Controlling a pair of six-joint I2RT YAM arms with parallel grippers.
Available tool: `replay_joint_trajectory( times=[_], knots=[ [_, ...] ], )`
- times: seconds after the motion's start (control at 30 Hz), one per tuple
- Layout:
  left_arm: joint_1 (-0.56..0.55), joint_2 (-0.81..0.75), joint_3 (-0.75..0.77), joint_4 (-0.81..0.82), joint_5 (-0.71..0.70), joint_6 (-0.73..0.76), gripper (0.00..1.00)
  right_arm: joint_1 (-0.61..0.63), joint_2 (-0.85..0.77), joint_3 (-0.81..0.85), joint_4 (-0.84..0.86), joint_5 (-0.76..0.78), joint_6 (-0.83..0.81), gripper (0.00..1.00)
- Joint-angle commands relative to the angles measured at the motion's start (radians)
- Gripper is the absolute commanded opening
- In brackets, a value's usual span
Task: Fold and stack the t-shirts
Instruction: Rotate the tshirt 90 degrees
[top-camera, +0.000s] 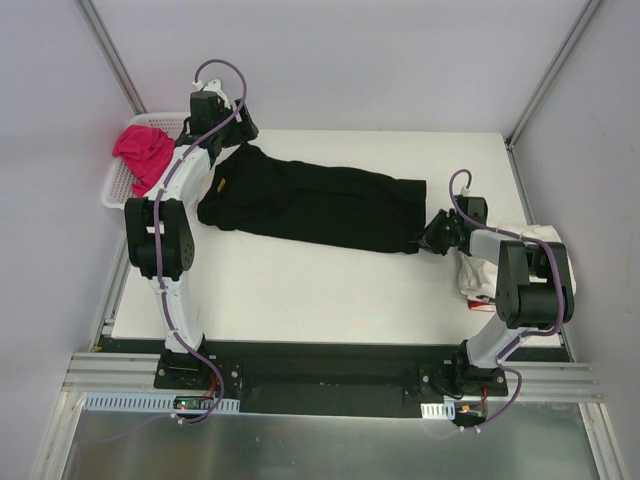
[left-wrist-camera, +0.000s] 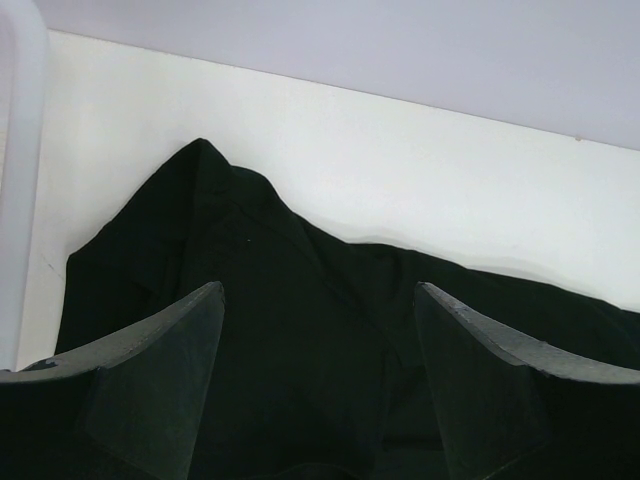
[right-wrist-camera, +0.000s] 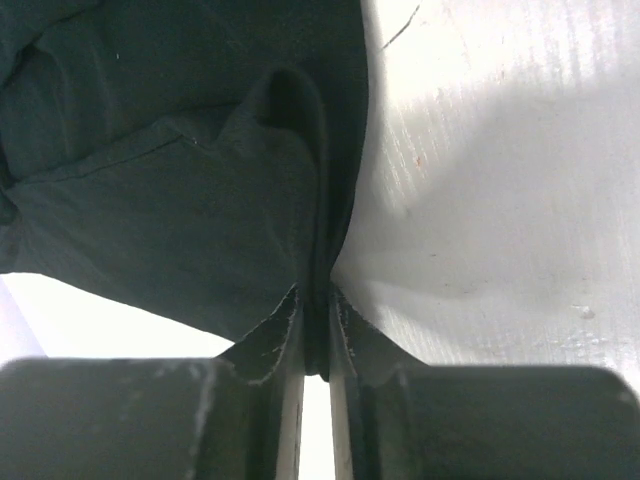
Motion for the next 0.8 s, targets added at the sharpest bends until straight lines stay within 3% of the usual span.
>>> replay_joint_trajectory(
  times=[0.0, 0.3, 0.4, 0.53, 0.77],
  knots=[
    [0.014, -0.050, 0.012, 0.036, 0.001, 0.013, 0.75, 0.017, -0.018, -0.016, 0.009, 0.032, 0.024, 0.04],
    [0.018, -0.076, 0.001, 0.037, -0.002, 0.032, 0.75, 0.089, -0.183, -0.100, -0.093, 0.026, -0.012, 0.01],
    [0.023, -0.081, -0.005, 0.037, -0.002, 0.029, 0.76, 0.204, -0.231, -0.123, -0.169, 0.026, -0.025, 0.01],
    [0.024, -0.082, -0.008, 0.037, 0.008, 0.027, 0.75, 0.453, -0.258, -0.107, -0.241, 0.013, -0.019, 0.01],
    [0.028, -0.107, -0.025, 0.036, 0.017, 0.021, 0.76, 0.768, -0.170, 0.044, -0.379, -0.026, -0.042, 0.01]
  ],
)
